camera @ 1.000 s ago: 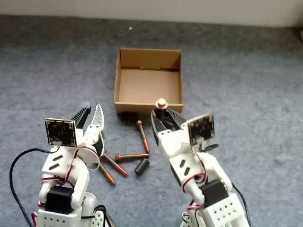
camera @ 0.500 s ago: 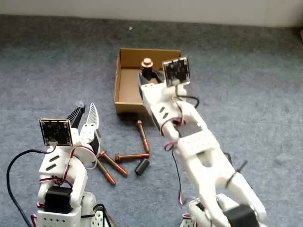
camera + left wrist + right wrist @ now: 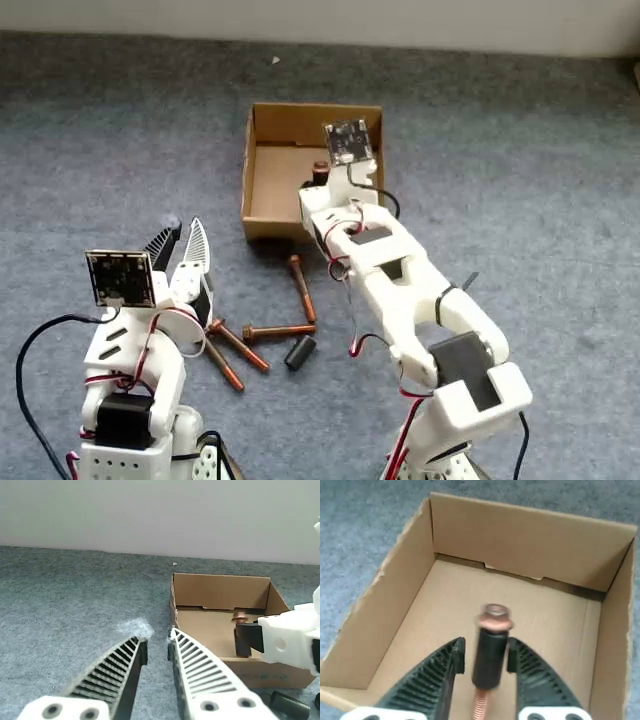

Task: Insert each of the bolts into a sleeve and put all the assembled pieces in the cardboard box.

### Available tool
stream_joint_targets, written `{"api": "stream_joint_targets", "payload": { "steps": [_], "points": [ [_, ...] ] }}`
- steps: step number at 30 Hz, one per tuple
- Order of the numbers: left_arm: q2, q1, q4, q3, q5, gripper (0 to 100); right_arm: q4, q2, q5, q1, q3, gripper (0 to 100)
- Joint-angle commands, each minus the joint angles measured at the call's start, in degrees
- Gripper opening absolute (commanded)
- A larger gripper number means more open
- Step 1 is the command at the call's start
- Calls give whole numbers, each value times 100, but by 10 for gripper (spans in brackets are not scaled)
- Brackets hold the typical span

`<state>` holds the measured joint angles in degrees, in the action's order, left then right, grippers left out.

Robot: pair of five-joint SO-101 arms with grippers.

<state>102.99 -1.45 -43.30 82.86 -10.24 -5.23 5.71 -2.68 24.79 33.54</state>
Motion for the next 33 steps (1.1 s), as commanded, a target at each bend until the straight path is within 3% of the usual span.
{"api": "stream_joint_targets", "payload": {
  "steps": [1,9,15,22,27,33],
  "points": [
    [31,-13,114,-31,0,88,-602,-136,-26,-84,-505,155],
    [31,-31,114,-31,0,88,-2519,-1279,18,-84,-796,156],
    [31,-31,114,-31,0,88,-3829,-2659,1284,-110,-778,156],
    [31,-31,114,-31,0,88,-5358,-3108,1943,-760,-778,156],
    [22,-22,114,-31,0,88,-5886,-3099,2954,-1349,-725,156],
    [4,-13,114,-22,9,88,-5719,-3090,4105,-1402,-48,156]
  ]
}}
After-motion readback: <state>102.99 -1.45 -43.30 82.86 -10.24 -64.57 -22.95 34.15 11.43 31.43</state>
